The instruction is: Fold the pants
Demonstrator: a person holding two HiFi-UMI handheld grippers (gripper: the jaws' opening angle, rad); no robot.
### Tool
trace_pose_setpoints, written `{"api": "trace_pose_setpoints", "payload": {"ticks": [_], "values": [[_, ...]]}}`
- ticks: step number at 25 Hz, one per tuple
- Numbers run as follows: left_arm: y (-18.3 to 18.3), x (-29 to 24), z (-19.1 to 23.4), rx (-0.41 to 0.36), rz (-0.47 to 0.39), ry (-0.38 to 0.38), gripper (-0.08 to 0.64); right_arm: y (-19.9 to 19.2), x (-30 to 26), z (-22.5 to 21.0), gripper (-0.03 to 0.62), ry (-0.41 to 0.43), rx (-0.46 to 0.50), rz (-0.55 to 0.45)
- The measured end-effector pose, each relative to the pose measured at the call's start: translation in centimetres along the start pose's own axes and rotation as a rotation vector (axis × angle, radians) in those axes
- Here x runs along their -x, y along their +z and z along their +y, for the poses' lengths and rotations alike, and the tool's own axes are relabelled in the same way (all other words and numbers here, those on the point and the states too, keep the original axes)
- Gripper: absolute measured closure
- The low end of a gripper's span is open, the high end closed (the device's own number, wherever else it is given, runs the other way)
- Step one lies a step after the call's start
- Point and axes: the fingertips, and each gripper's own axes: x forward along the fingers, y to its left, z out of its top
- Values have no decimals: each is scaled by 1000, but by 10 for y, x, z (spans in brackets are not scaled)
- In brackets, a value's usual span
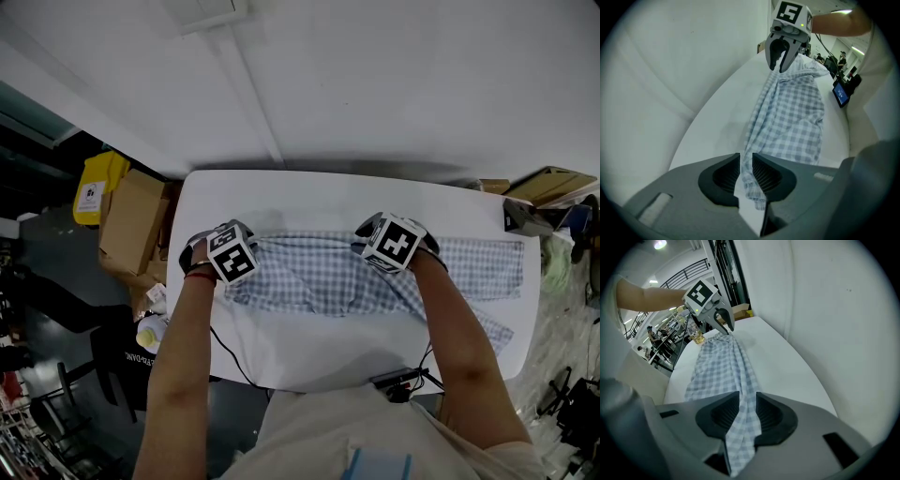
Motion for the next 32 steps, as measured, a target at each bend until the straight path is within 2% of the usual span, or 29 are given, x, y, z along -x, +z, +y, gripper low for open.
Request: {"api": "trace_pose_setpoints", "payload": {"ticks": [5,8,11,15,19,24,32], "values": [[18,14,4,-21,-49,46,479,6,8,3,465,-18,4,-20],[34,24,1,-12,-116,51,474,8,15,4,467,-38,-5,-46],[54,37,-2,32,-209,48,474,12,23,8,496,-57,-16,-82],[78,48,-11,76,-293,34,481,15,32,17,517,-79,-36,-130],[104,57,-22,171,-404,1,509,16,44,23,537,-118,-67,-191],[136,64,-45,249,-557,-36,526,17,61,33,555,-151,-153,-314],[169,71,-83,321,-700,-113,532,8,82,55,574,-175,-272,-467]]}}
